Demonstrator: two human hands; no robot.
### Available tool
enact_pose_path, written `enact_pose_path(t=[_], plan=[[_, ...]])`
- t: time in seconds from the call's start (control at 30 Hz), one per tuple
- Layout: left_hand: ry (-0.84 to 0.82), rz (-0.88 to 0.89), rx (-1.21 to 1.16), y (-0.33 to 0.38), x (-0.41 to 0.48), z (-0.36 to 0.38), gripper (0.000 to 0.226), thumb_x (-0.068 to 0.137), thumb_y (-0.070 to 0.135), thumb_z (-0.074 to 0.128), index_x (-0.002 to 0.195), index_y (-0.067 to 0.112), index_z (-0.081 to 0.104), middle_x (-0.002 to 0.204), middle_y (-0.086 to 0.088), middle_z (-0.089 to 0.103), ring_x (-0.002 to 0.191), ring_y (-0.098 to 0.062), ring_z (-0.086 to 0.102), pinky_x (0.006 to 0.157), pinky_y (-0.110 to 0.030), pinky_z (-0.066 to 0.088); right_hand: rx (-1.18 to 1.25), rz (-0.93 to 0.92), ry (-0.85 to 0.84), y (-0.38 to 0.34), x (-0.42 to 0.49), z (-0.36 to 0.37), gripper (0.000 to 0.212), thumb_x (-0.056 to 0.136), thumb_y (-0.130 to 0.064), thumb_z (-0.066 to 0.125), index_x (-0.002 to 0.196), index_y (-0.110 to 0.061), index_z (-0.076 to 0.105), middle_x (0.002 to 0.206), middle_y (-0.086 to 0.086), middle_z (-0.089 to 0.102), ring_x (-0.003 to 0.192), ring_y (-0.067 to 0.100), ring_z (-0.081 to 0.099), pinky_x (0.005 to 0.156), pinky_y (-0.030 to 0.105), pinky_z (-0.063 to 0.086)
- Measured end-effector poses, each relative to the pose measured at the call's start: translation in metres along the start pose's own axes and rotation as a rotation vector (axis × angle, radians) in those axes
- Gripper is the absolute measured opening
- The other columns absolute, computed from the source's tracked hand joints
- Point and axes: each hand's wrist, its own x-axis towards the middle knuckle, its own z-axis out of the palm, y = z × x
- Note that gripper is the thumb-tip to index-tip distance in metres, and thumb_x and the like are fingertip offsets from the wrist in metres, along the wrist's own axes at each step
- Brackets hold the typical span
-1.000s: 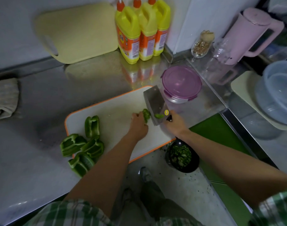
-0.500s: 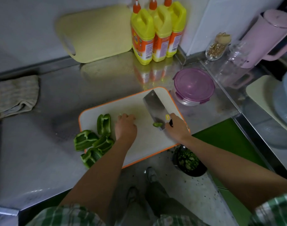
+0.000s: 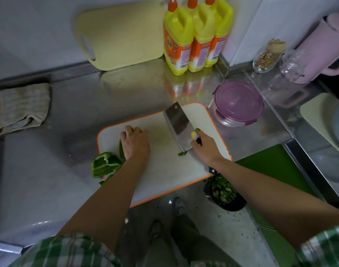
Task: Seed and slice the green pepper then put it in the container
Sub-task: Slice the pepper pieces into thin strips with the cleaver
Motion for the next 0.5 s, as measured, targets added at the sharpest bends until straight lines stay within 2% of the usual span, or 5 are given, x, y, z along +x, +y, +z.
enact_pose_path(t=[0.17,0.33,0.4,0.5], plan=[[-0.006,-0.049,0.01,0.005,0.012,-0.004,0.031,0.098,0.029,0.044,0.104,0.018,0.073,0.105,-0.002,0.066,0.111,-0.029,0.043,0.087,-0.038,0.032,0.017,-0.001,-0.025,0.002,0.005,-0.001,0.01,0.092,-0.011,0.051,0.084,-0.009,0.045,0.062,-0.002,0.041,0.068,0.022,0.044,0.062,0.032,0.03],[-0.017,-0.075,0.068,0.01,0.022,-0.006,0.026,0.096,0.037,0.053,0.1,0.02,0.073,0.1,-0.001,0.069,0.109,-0.027,0.048,0.085,-0.036,0.032,0.017,-0.001,-0.072,0.0,0.008,0.005,0.005,0.092,-0.014,0.052,0.087,-0.014,0.05,0.064,-0.004,0.044,0.07,0.021,0.047,0.057,0.03,0.025],[-0.005,-0.086,0.071,0.011,0.024,-0.005,0.024,0.095,0.035,0.053,0.099,0.022,0.072,0.099,-0.001,0.069,0.107,-0.026,0.049,0.085,-0.036,0.032,0.023,0.012,-0.084,0.0,0.01,0.004,0.009,0.092,-0.015,0.052,0.084,-0.017,0.049,0.064,-0.003,0.045,0.07,0.021,0.047,0.06,0.03,0.028],[0.009,-0.093,0.057,0.013,0.027,-0.004,0.021,0.094,0.033,0.054,0.097,0.021,0.072,0.099,-0.001,0.07,0.106,-0.026,0.051,0.086,-0.036,0.032,0.007,0.02,-0.074,0.002,0.012,0.002,0.027,0.09,-0.014,0.053,0.069,-0.024,0.039,0.062,0.0,0.043,0.066,0.021,0.045,0.059,0.032,0.029]])
